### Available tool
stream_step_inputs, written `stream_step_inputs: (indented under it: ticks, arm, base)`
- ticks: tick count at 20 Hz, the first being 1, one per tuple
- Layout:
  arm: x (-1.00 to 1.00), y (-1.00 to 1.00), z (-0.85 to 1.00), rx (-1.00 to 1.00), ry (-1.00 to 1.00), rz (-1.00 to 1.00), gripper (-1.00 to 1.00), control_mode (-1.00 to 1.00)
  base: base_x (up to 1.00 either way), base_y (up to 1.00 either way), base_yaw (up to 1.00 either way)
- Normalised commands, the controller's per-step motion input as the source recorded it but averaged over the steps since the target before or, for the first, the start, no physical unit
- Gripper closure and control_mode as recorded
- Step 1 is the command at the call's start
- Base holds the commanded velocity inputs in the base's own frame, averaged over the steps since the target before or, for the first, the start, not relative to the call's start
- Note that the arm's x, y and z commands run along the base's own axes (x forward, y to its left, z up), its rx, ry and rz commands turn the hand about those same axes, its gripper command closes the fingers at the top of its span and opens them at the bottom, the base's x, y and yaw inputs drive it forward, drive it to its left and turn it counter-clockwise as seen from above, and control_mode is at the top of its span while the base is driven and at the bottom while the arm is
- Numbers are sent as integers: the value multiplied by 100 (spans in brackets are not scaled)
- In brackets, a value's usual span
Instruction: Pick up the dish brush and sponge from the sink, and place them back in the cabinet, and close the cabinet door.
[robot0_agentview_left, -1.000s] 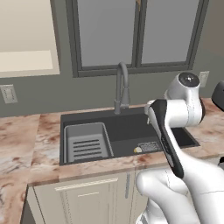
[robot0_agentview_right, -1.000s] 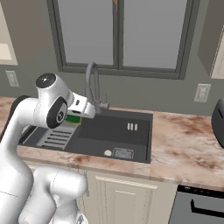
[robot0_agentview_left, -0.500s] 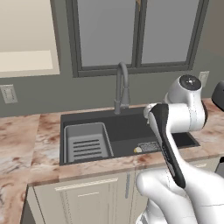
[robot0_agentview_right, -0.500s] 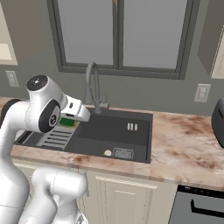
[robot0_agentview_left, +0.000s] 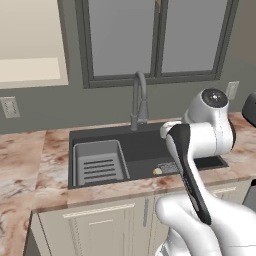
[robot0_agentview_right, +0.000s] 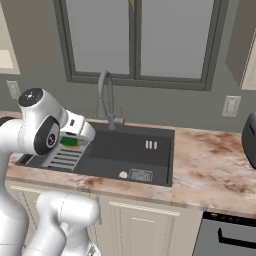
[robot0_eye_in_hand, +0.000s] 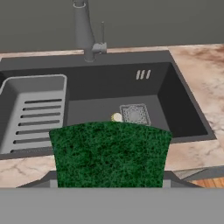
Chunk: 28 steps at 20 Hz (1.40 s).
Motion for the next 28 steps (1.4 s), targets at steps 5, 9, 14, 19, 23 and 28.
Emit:
stream_step_inputs:
  ticks: [5,9,14,19,23,28]
  arm:
    - [0,2,3,0,0,2,100,-100]
    - [0,0,4,0,0,3,100,-100]
    - [0,0,16,0,0,5,100,-100]
    - [0,0,10,0,0,2,100,-100]
    - [-5,0,8,0,0,0,100,-100]
    - [-3,0,0,0,0,0,100,-100]
  base:
    - [0,0,0]
    - [0,0,0]
    - [0,0,0]
    - [0,0,0]
    - [0,0,0]
    - [0,0,0]
